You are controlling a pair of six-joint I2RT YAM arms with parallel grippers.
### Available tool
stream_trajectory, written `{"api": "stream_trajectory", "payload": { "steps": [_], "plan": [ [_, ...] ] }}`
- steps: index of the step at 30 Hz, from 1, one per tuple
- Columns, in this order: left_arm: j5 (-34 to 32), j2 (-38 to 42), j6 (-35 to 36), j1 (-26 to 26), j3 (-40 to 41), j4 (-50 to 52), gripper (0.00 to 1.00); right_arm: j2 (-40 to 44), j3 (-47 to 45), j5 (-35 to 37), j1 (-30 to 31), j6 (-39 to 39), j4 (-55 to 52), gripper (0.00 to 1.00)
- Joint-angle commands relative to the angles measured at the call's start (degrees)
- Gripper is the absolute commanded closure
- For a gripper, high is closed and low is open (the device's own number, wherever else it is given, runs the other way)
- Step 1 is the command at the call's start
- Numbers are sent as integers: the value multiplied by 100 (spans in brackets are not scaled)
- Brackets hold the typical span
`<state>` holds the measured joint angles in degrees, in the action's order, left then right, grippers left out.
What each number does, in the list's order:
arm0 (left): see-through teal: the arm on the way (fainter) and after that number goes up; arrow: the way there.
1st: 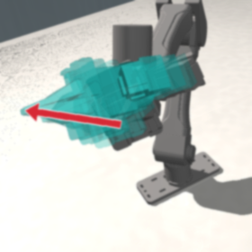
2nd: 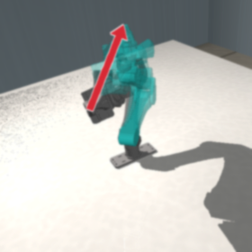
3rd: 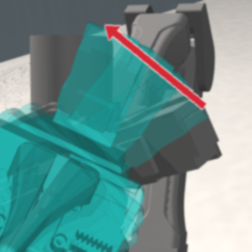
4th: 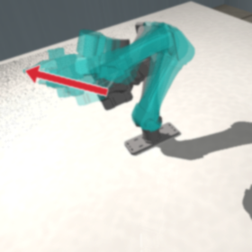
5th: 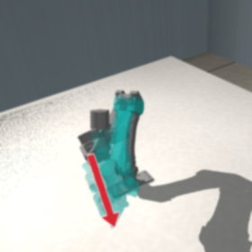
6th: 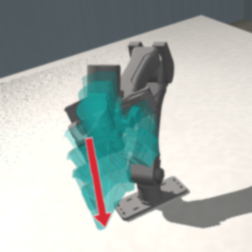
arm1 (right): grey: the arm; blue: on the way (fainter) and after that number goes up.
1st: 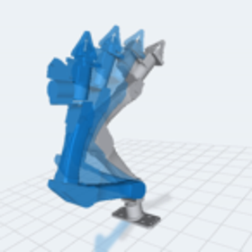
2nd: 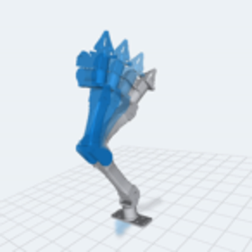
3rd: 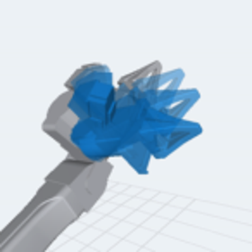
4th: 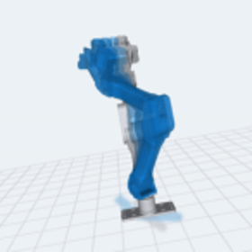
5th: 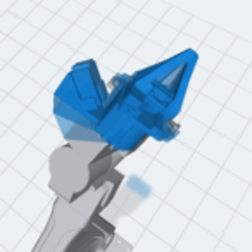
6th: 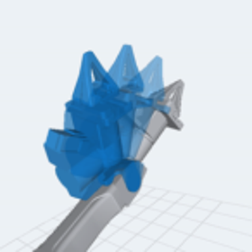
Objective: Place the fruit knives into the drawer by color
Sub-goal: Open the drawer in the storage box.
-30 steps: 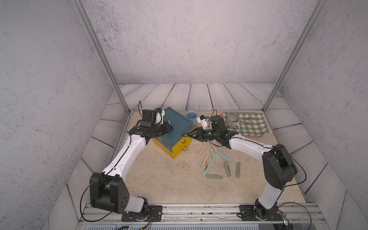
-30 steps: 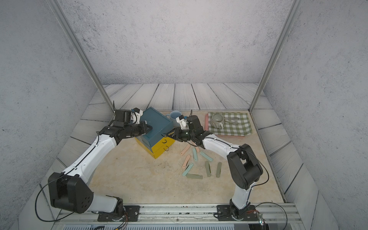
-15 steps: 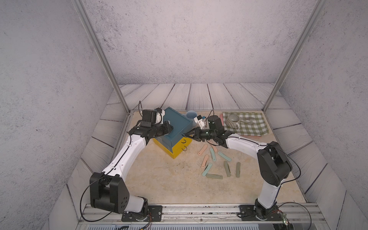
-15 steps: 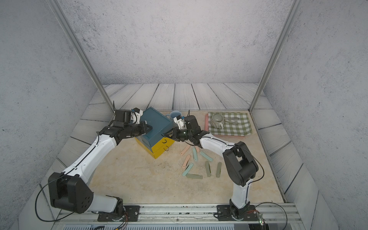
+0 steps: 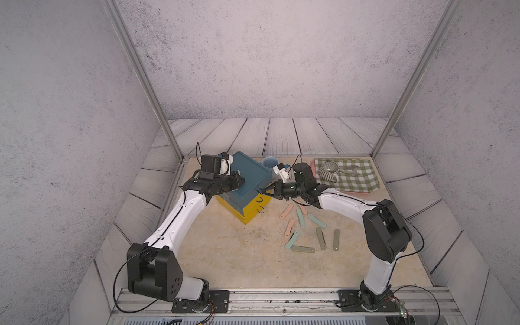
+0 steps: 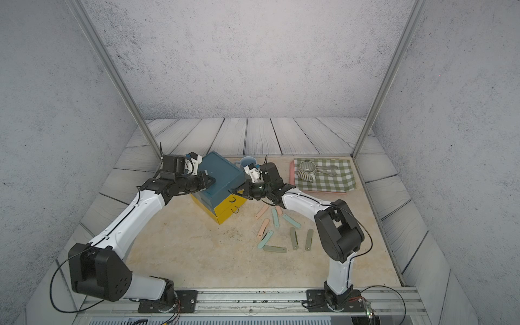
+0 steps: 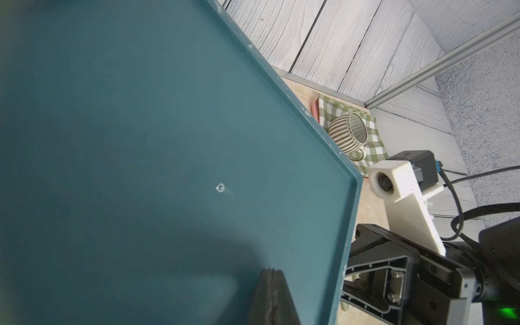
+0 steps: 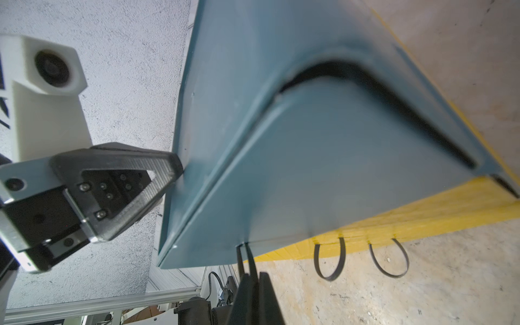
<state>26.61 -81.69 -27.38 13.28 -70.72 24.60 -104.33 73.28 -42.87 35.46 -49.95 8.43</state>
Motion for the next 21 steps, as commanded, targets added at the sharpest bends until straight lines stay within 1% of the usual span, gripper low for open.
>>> {"api": "stream_trajectory", "payload": {
  "steps": [1, 12, 21],
  "plan": [
    [-146, -216, 43, 8, 120, 465, 100, 410, -173, 122, 34, 298, -325, 100],
    [-167, -139, 35, -9, 126, 482, 100, 1189, -721, 500, 35, 638, -982, 100],
    [-104, -111, -8, -9, 164, 423, 100, 1775, -1397, 935, 23, 791, -1307, 100]
  ]
}}
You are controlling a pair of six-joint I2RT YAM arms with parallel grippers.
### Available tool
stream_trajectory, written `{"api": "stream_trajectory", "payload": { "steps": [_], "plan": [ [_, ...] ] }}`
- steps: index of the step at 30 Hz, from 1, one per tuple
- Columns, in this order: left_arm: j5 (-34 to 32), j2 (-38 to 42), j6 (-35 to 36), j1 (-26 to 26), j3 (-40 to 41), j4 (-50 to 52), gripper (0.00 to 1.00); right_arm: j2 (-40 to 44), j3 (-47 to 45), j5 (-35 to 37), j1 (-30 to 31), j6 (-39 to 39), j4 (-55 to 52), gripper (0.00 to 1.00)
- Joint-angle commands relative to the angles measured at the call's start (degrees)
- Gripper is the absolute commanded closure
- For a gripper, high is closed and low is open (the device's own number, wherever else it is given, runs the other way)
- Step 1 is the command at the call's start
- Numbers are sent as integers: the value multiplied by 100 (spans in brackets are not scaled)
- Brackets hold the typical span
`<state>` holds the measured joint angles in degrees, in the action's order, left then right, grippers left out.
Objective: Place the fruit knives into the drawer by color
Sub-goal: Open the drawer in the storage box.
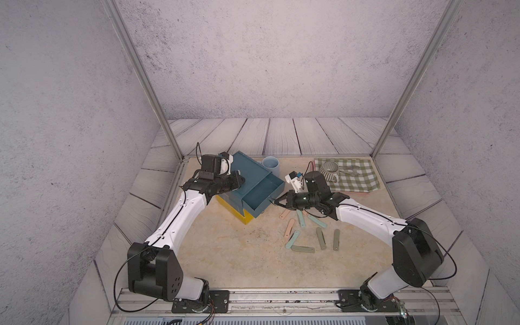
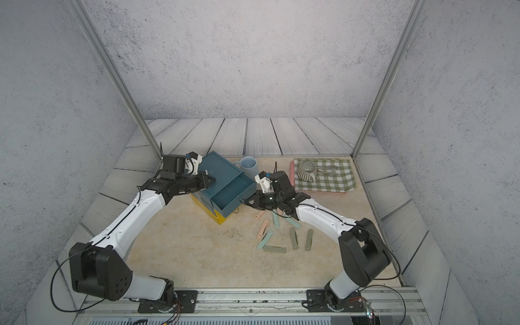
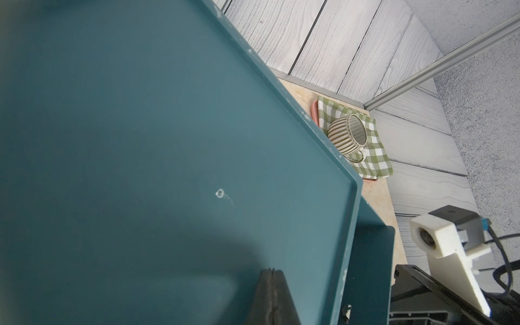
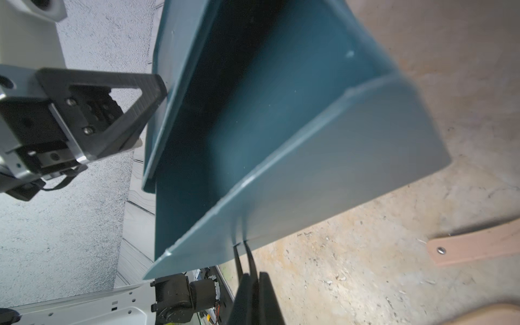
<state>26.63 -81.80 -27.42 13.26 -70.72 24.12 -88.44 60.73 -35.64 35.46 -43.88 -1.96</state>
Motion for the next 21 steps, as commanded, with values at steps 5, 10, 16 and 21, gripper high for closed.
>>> {"api": "stream_trajectory", "payload": {
  "steps": [5, 10, 16, 21],
  "plan": [
    [-79, -83, -11, -7, 164, 468, 100, 237, -183, 313, 22, 248, -388, 96],
    [-96, -81, 0, -7, 155, 495, 100, 246, -200, 372, 25, 244, -401, 70],
    [-81, -73, -26, -3, 157, 458, 100, 508, -202, 558, 27, 420, -815, 56],
    [-14, -65, -78, -9, 86, 454, 100, 1136, -241, 956, 28, 721, -1584, 50]
  ]
}}
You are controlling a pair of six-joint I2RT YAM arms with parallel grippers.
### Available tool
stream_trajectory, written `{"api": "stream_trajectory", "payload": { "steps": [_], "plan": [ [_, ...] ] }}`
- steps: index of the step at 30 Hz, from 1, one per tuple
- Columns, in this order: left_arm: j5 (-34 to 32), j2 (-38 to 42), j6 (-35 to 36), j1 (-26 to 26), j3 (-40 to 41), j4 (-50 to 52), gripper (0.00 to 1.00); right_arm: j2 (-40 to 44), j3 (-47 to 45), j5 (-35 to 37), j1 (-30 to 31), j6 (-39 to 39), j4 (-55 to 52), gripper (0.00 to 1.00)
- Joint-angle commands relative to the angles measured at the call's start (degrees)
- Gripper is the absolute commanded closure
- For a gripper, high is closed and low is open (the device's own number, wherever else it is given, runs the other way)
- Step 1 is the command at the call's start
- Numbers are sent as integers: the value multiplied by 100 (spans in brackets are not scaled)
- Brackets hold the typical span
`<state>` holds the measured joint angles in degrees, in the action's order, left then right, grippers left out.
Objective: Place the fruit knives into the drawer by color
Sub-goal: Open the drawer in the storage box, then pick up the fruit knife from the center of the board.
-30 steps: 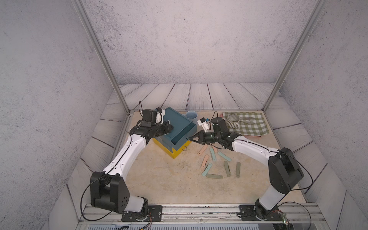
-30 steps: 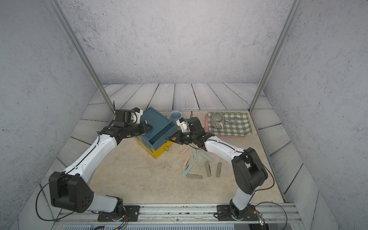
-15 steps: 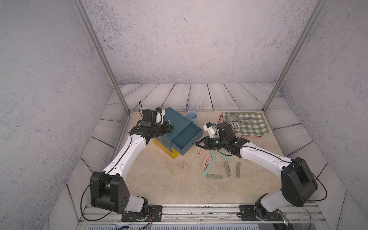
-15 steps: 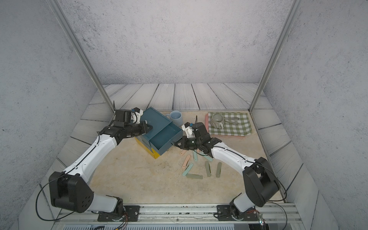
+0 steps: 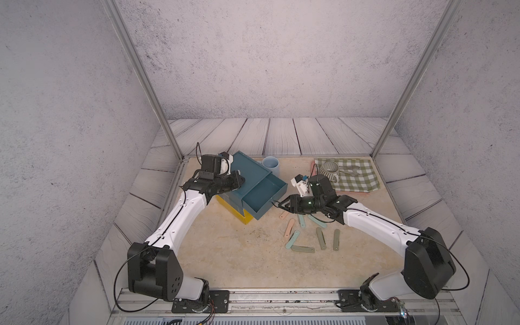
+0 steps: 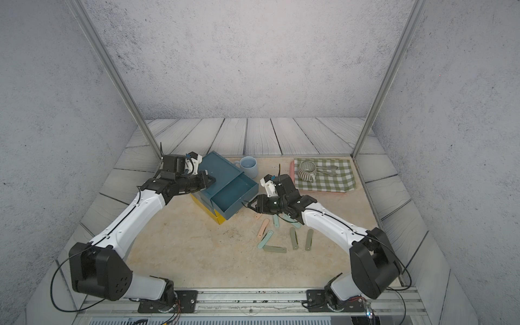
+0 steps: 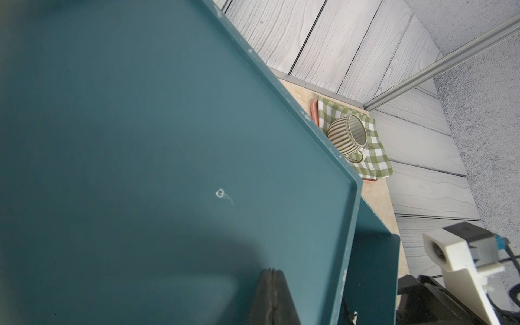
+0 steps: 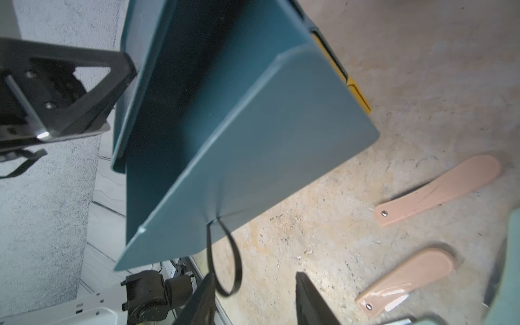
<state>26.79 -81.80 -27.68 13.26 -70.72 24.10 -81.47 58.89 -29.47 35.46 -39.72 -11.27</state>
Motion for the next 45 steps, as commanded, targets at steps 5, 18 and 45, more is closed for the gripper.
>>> {"api": "stream_trajectory", "payload": {
  "steps": [5, 18, 45],
  "plan": [
    [-72, -40, -18, -16, 43, 481, 100, 1419, -248, 1355, 28, 699, -1668, 42],
    [55, -55, -71, -15, 111, 339, 100, 1312, -643, 3466, -269, 1172, -3558, 31],
    [-118, 121, 75, -16, 225, 531, 100, -575, -994, 2535, -852, 1500, -2912, 45]
  ]
}}
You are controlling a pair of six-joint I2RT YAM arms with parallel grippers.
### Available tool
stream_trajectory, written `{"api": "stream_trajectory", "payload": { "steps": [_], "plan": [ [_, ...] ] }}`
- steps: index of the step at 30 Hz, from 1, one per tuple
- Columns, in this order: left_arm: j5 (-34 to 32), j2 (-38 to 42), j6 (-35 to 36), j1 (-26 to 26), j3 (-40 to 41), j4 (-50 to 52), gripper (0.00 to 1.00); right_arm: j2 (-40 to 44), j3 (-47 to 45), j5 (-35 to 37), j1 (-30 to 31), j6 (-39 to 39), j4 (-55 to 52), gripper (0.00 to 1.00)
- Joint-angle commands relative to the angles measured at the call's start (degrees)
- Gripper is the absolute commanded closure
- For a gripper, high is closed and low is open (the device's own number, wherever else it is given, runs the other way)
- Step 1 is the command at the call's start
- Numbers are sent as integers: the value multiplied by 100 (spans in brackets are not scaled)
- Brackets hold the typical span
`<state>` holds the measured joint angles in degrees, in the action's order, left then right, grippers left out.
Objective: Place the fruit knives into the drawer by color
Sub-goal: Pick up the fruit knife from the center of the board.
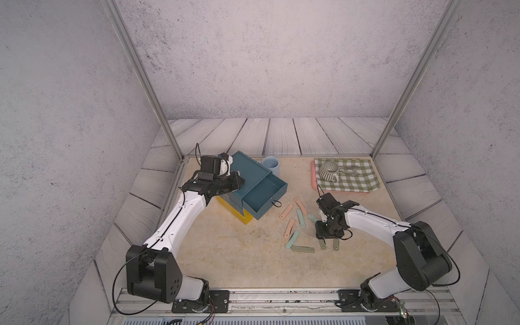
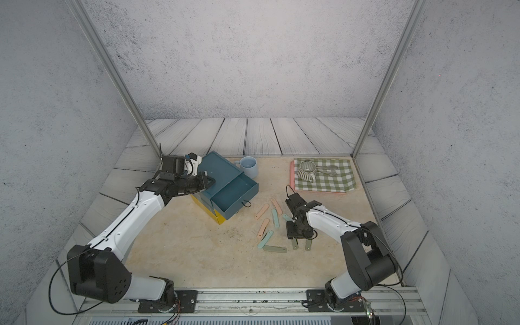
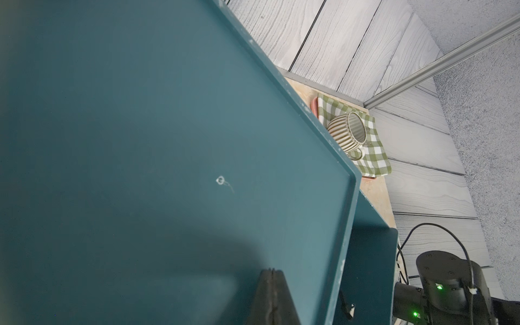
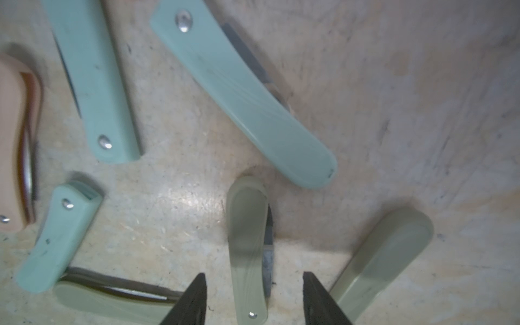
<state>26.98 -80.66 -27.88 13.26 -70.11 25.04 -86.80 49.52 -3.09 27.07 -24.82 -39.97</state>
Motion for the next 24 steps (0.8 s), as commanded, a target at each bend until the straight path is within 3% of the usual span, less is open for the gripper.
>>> {"api": "stream_trajectory", "payload": {
  "steps": [1, 24],
  "plan": [
    [-137, 0, 103, -16, 160, 445, 100, -73, -56, -125, -14, 10, -46, 46],
    [-207, -28, 142, -16, 112, 564, 100, -851, 65, -242, 0, -12, -6, 59]
  ]
}}
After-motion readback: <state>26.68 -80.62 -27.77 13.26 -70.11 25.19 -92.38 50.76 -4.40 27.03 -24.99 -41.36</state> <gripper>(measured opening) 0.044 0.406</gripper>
